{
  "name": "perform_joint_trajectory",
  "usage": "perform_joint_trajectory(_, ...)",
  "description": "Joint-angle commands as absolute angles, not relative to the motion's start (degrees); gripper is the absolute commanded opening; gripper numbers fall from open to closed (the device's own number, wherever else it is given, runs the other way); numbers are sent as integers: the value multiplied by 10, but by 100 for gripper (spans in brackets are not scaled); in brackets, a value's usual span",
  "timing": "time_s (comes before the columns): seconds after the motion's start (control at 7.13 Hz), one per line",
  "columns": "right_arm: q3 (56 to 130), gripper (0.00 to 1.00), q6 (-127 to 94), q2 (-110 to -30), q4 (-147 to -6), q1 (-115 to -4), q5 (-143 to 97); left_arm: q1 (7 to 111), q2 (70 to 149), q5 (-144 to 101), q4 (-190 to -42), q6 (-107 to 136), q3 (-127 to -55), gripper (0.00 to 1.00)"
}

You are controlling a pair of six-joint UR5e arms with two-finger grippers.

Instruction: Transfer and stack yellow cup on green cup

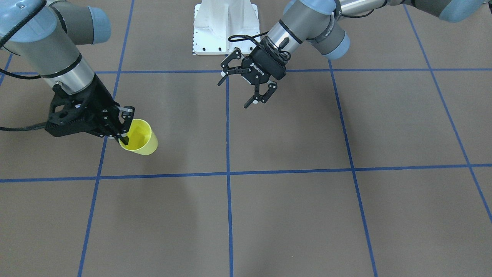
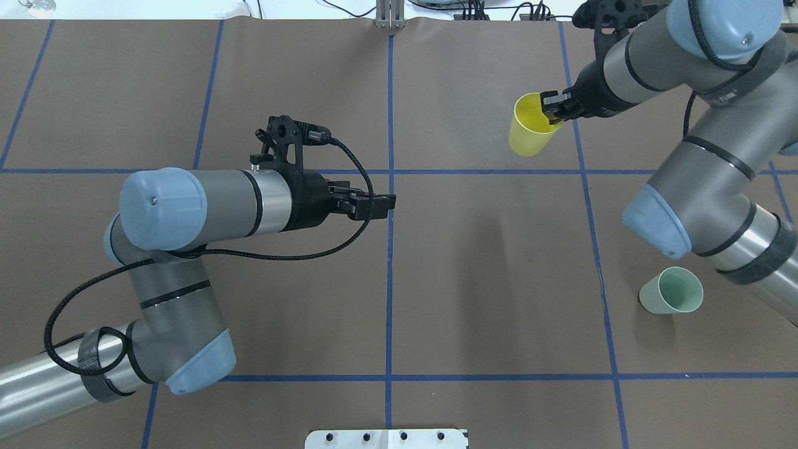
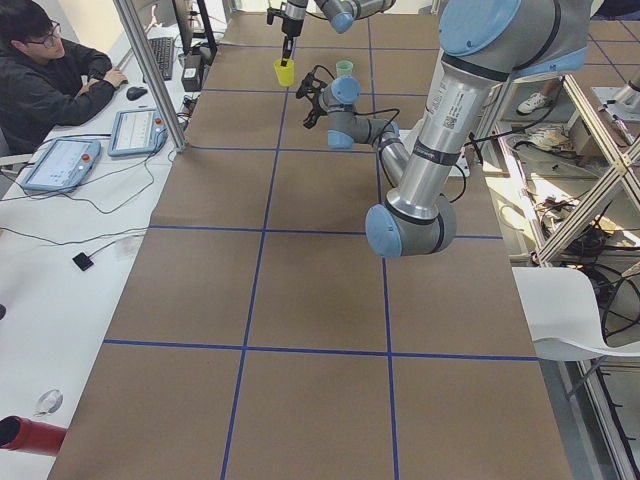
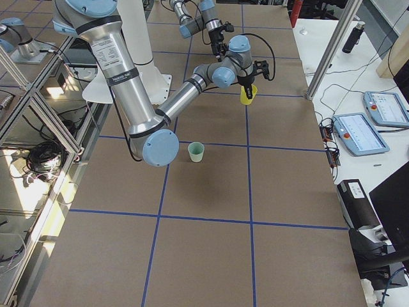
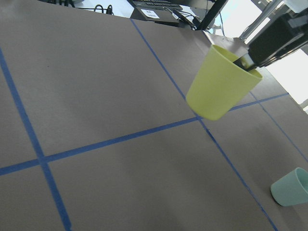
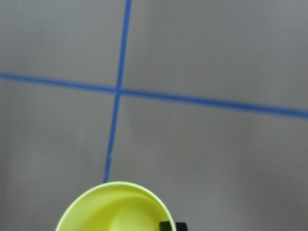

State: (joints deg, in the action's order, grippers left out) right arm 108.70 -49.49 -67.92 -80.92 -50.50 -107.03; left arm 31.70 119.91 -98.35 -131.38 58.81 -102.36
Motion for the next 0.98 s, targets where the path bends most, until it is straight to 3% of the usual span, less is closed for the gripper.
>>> perform_joint_trajectory(0.0,1178,0,-459,-799,-808,-482,-969,449,1194,-1146,-1148,578,-1049,100)
perform_joint_trajectory(0.28,1254,0,-415,-904,-805,-482,-993,524,1164,-1225,-1129,536,-1050,100)
perform_joint_trajectory(0.84,1276,0,-413,-1031,-765,-483,-1138,566,1158,-1244,-1054,471,-1051,100)
